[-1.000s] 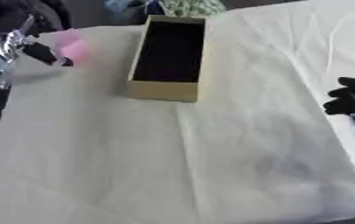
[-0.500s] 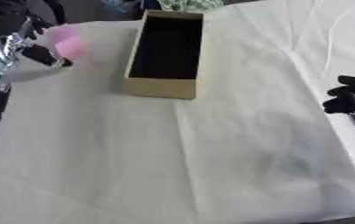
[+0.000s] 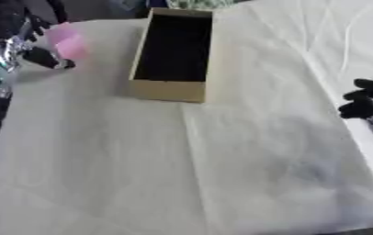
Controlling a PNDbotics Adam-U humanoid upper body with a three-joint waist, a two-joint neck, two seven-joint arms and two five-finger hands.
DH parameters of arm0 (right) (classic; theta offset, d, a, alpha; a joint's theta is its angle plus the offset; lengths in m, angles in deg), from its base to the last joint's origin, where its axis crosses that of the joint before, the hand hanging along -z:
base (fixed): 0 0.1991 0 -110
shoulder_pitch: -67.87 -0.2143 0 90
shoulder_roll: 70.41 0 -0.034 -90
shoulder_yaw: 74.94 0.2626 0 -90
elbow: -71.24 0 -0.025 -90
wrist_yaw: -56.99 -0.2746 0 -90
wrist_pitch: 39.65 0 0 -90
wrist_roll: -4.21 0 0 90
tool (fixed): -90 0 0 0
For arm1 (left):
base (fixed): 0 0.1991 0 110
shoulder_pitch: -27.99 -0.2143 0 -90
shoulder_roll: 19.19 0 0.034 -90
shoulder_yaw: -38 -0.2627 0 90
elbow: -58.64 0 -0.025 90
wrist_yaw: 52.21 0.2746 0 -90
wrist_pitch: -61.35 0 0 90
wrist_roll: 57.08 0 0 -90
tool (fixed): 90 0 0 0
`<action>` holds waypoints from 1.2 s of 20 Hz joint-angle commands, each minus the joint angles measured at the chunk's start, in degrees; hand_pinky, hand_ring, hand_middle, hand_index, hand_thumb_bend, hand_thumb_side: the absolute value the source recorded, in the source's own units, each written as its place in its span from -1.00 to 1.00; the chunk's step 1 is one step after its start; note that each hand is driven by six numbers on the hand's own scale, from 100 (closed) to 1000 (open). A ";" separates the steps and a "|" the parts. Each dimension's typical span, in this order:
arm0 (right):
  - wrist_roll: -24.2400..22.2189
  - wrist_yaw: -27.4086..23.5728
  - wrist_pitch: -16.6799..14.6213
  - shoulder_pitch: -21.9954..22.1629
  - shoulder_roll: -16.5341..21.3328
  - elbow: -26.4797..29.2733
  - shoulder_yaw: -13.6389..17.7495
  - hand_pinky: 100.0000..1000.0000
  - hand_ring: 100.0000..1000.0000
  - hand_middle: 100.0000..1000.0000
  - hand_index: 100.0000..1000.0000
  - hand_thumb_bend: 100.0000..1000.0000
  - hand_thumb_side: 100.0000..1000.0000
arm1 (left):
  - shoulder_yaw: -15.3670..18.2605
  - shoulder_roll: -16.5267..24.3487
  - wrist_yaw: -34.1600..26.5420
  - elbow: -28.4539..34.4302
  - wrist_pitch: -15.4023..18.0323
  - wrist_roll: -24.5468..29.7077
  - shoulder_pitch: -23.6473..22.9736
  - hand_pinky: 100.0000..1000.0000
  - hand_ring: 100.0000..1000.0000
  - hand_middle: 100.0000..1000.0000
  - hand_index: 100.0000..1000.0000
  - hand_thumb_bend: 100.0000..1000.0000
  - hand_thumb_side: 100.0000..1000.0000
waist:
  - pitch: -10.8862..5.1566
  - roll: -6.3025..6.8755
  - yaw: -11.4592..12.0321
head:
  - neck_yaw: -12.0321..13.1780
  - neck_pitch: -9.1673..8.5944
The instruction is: Pick up objects on the table and place them in the box.
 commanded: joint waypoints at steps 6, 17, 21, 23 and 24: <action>-0.17 0.13 -0.18 -0.55 0.76 1.23 0.18 0.17 0.15 0.18 0.61 -0.05 0.20 | -0.13 0.70 1.04 0.52 -0.46 -0.28 0.70 0.37 0.12 0.02 0.26 0.18 -0.62 | -1.03 -0.21 -0.17 | 0.25 -0.76; -0.28 0.11 -0.20 -0.46 0.87 1.17 0.15 0.17 0.15 0.18 0.61 -0.05 0.20 | -0.01 1.25 0.43 1.32 -1.02 -2.06 0.93 0.40 0.22 0.17 0.46 0.52 -0.62 | -1.47 -0.30 0.62 | 0.08 -0.70; -0.33 0.11 -0.22 -0.48 0.93 1.20 0.14 0.17 0.14 0.18 0.61 -0.05 0.20 | 0.21 1.55 0.04 1.47 -1.43 -2.31 1.10 0.41 0.23 0.19 0.50 0.56 -0.58 | -1.48 -0.42 0.68 | 0.04 -0.79; -0.36 0.12 -0.23 -0.51 0.96 1.23 0.12 0.17 0.14 0.18 0.61 -0.05 0.20 | 0.33 1.65 -0.32 1.44 -1.60 -2.27 1.14 0.41 0.24 0.19 0.50 0.56 -0.56 | -1.39 -0.48 0.60 | 0.12 -0.89; -0.36 0.11 -0.24 -0.52 0.97 1.25 0.12 0.17 0.14 0.18 0.61 -0.05 0.20 | 0.36 1.66 -0.54 1.37 -1.67 -2.17 1.13 0.41 0.23 0.19 0.51 0.56 -0.55 | -1.30 -0.50 0.53 | 0.15 -0.95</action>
